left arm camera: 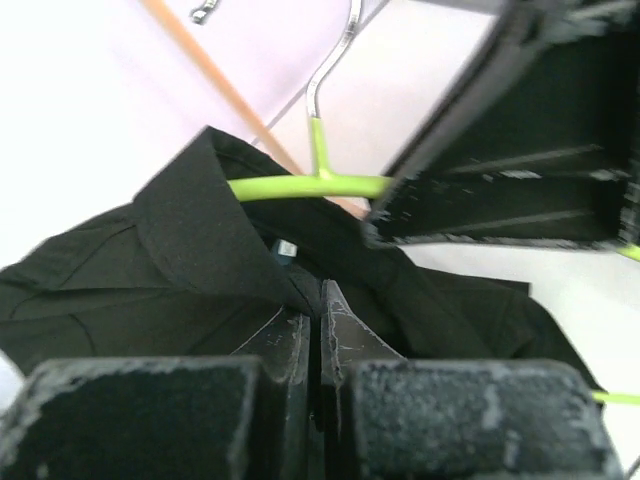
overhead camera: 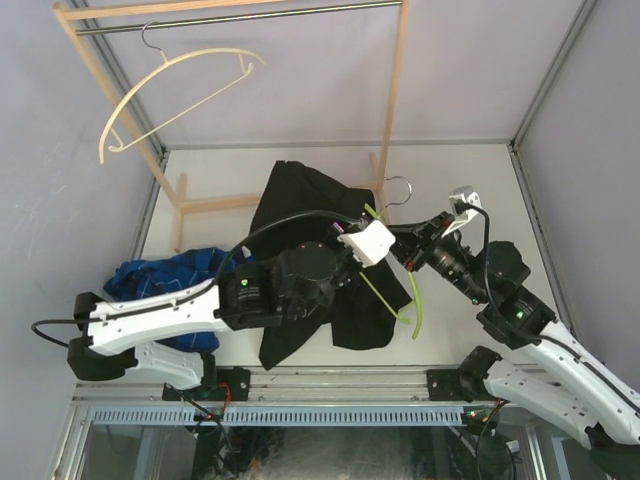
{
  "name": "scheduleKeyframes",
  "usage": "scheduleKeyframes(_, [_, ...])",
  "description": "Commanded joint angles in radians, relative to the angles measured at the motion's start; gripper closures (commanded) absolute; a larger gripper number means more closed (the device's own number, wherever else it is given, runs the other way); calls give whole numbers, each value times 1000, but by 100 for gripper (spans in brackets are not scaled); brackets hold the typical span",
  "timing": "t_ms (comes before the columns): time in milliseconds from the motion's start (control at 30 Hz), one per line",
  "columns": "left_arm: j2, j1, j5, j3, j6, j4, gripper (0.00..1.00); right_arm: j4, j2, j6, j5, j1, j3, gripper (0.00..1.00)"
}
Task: Place the shirt on the hanger
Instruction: Hang the shirt on the hanger.
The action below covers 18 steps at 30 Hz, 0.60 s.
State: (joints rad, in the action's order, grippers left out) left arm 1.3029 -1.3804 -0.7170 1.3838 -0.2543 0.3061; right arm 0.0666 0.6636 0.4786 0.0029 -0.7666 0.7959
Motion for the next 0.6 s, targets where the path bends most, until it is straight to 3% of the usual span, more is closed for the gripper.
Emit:
scheduleKeyframes(0, [-46, -42, 226, 64, 64, 13, 100, -199, 26, 17, -158, 70, 9, 100])
scheduleKeyframes(133, [-53, -43, 343, 87, 86, 33, 100, -253, 57, 19, -218, 73, -10, 100])
scheduleKeyframes(333, [-20, -66, 493, 132, 94, 94, 100, -269, 58, 39, -129, 79, -42, 100])
scheduleKeyframes(433, [-32, -71, 481, 129, 101, 109, 99, -248, 33, 34, -102, 97, -57, 100])
scheduleKeyframes(567, [-140, -62, 370, 45, 114, 82, 80, -210, -47, 0, -100, 121, -77, 100])
